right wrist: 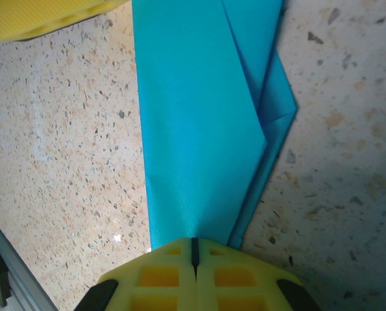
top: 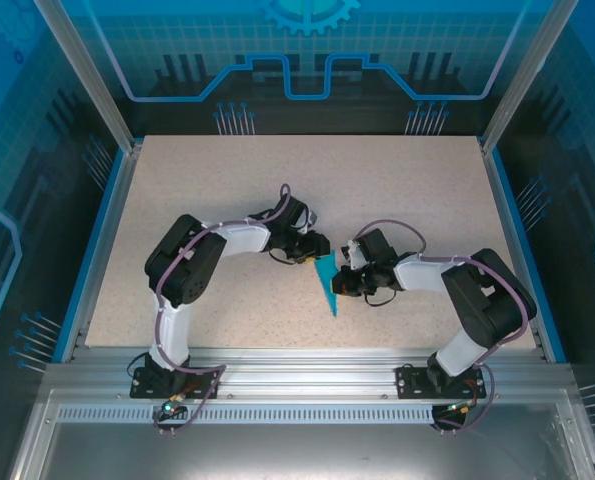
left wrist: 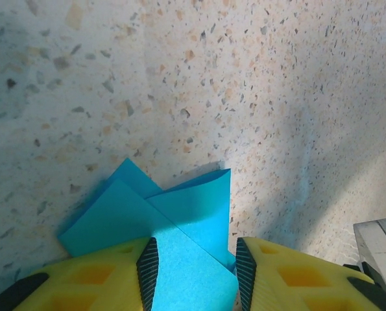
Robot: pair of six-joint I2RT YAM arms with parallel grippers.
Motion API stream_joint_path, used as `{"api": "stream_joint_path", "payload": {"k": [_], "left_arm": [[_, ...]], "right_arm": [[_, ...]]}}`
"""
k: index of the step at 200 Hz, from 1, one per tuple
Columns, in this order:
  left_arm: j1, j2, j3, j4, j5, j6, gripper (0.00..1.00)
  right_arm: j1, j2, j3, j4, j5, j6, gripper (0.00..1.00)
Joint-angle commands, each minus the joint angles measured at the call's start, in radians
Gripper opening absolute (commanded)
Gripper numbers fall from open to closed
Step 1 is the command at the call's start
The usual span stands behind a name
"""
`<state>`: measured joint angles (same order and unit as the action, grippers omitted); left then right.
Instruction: Fold a paper plane with a square sheet of paper (pick it up from the middle)
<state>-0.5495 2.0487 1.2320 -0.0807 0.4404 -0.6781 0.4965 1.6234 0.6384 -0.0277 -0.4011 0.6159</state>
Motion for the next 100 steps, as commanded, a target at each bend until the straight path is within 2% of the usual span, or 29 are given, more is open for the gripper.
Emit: {"api": "stream_joint_path", "payload": {"k": [1,65,100], "left_arm": [[0.046,0.053,0.053,-0.032,-0.047,0.051,0.42],[0.099,0.079,0.168,-0.140,-0.031,0.109,0.43],[0.097,-0.017,0.133,-0.117,0.005,0.080,0.44]], "right_arm": [[-0.006,0.070,-0.067,-0.166,0.122,-0.022,0.00],[-0.008,0.071,-0.080,-0.139,0.110,-0.016,0.00],[-0.010,0.082,-0.072,-0.129,0.094,-0.016,0.00]]}}
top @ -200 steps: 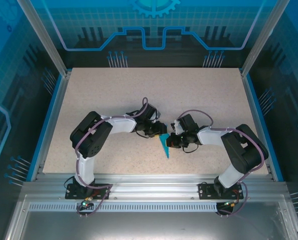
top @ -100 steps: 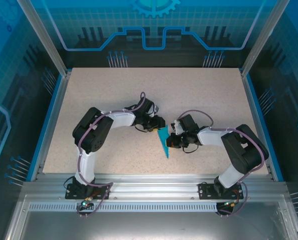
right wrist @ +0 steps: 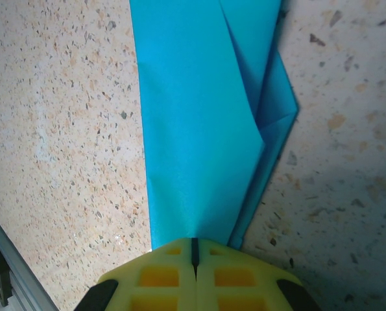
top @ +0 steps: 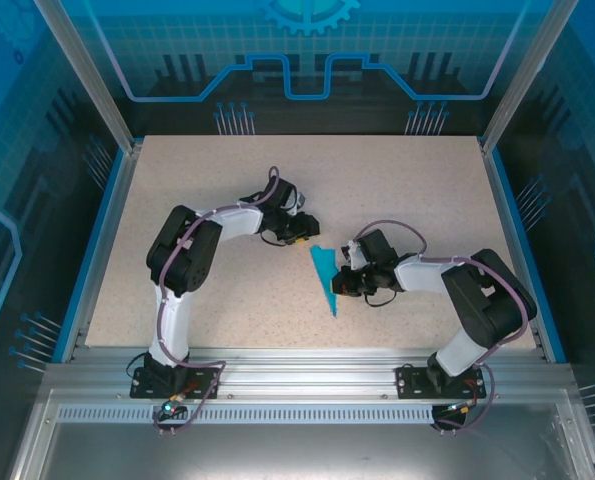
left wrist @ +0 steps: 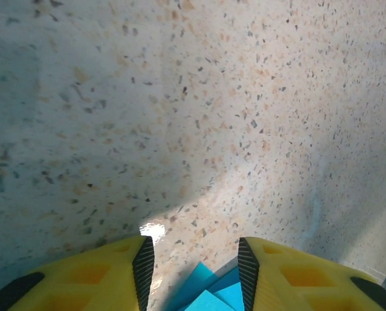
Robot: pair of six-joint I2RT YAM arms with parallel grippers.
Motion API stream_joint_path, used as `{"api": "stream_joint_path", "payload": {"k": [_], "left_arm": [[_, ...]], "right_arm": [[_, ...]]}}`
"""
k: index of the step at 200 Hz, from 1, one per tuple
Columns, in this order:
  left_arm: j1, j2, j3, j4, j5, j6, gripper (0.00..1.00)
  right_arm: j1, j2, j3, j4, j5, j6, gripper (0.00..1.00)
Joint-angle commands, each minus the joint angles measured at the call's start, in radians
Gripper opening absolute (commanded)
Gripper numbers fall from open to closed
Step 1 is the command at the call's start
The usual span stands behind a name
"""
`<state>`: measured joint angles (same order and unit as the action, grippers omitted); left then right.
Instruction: Fold a paper plane with a square sheet of paper (pick it up from the middle)
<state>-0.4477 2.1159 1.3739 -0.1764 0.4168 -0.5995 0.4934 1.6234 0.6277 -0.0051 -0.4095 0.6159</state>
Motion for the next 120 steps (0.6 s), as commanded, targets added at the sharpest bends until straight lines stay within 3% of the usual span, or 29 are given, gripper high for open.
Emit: {"api": "stream_joint_path", "payload": {"k": [1,55,120], "left_arm": [[-0.006,-0.089,-0.014,-0.020,0.028,0.000,0.44],[-0.090,-0.261,-0.168,0.041,0.028,-0.045,0.40],[-0.157,-0.093,-0.164,0.130,0.065,-0.104,0.31]], "right_arm": [[-0.007,0.082,-0.061,-0.151,0.102,-0.016,0.00],[-0.008,0.079,-0.049,-0.133,0.082,-0.003,0.00],[-0.007,0.079,-0.044,-0.125,0.076,0.001,0.00]]}}
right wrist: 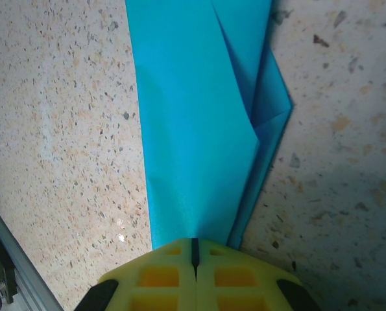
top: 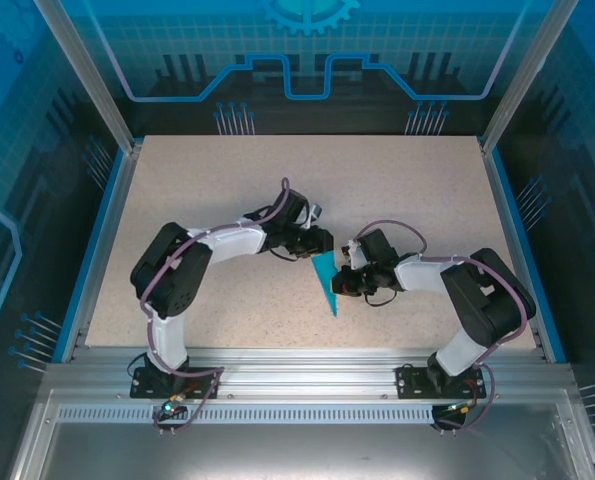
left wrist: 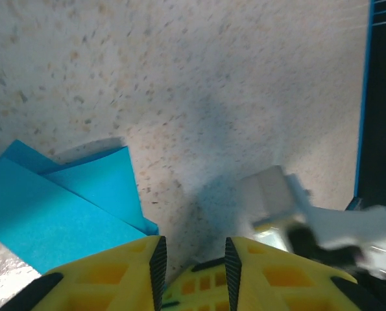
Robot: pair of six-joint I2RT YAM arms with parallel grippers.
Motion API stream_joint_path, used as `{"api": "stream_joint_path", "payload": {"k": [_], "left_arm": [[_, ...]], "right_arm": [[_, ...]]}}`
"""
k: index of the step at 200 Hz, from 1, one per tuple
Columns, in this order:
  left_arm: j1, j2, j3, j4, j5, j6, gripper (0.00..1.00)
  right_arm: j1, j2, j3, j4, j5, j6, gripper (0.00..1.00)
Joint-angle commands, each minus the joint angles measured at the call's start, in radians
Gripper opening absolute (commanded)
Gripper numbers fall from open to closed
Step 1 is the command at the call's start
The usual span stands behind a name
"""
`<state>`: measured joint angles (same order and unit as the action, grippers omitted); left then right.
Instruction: Fold a paper plane with a square sheet of paper (pick it up from the middle)
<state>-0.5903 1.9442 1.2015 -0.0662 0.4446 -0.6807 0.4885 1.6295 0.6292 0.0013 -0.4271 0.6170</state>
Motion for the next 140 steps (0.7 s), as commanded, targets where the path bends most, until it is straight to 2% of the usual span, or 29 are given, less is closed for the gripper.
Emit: {"api": "stream_joint_path", "payload": {"k": [1,39,61,100,140], "left_arm": [[-0.015,0.082,0.008,0.020,0.038,-0.022,0.31],[-0.019,0.125,0.009,0.003,0.007,-0.021,0.29],[-0.020,0.131,0.007,-0.025,-0.018,-0.013,0.29],[-0.019,0.142,0.000,-0.025,-0.012,-0.009,0.29],[-0.019,0.144,0.002,-0.022,-0.006,-0.016,0.29]], "right_arm": [[-0.002,0.072,-0.046,-0.130,0.093,0.000,0.00],[-0.002,0.048,-0.046,-0.130,0.082,0.006,0.00],[-0.002,-0.015,-0.042,-0.161,0.074,0.004,0.02],[0.034,-0.140,-0.030,-0.181,0.022,0.005,0.03],[0.062,-0.172,-0.011,-0.148,-0.001,0.031,0.04]]}}
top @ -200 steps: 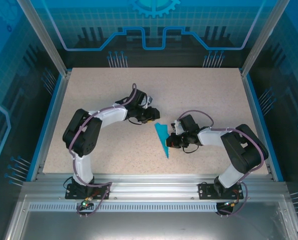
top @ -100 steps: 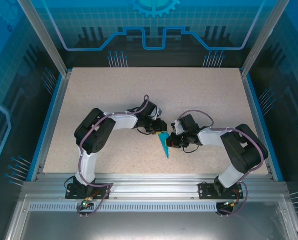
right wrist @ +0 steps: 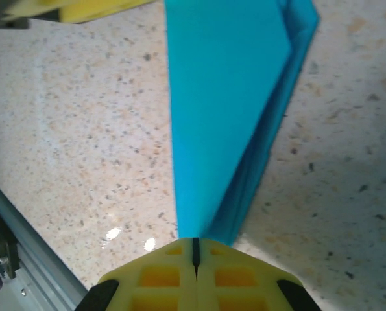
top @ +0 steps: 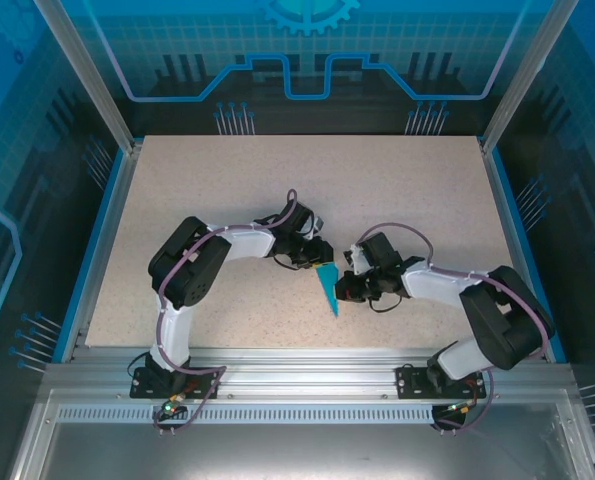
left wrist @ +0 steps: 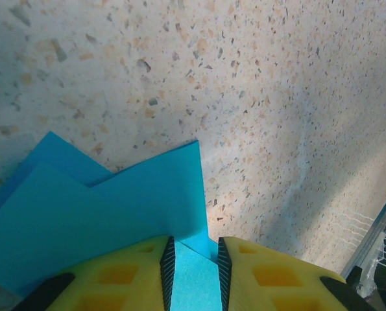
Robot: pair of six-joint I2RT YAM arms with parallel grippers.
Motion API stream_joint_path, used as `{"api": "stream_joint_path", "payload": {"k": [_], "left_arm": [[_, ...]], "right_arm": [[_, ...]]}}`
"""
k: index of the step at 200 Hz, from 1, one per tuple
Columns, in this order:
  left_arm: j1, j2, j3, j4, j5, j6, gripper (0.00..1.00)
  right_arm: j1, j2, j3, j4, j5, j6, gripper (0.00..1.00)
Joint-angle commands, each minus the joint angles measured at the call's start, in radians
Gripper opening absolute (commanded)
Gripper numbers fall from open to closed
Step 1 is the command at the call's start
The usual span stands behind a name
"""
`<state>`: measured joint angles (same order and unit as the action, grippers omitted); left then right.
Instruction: Fold a paper plane with a square sheet of paper (pick it up from the middle)
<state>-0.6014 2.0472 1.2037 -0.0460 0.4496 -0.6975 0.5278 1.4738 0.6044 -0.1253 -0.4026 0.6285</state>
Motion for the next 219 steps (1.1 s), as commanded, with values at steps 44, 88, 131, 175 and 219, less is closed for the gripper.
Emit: {"api": "stream_joint_path", "payload": {"k": [44,88,131,175,219], "left_arm": [[-0.008,0.043,0.002,-0.046,-0.009,0.005,0.29],[-0.008,0.049,0.009,-0.052,-0.007,0.006,0.29],[-0.007,0.049,0.018,-0.086,-0.033,0.023,0.28],[-0.006,0.048,0.023,-0.099,-0.046,0.028,0.28],[-0.007,0.014,0.025,-0.092,-0.037,0.021,0.28]], "right_arm": [[0.058,0.042,0.066,0.022,-0.057,0.030,0.06],[0.075,0.155,0.066,0.000,-0.022,0.017,0.04],[0.072,0.092,-0.069,0.026,-0.036,0.026,0.05],[0.072,0.000,-0.158,0.003,-0.068,0.041,0.10],[0.062,-0.155,-0.174,-0.140,-0.033,0.021,0.13]]}}
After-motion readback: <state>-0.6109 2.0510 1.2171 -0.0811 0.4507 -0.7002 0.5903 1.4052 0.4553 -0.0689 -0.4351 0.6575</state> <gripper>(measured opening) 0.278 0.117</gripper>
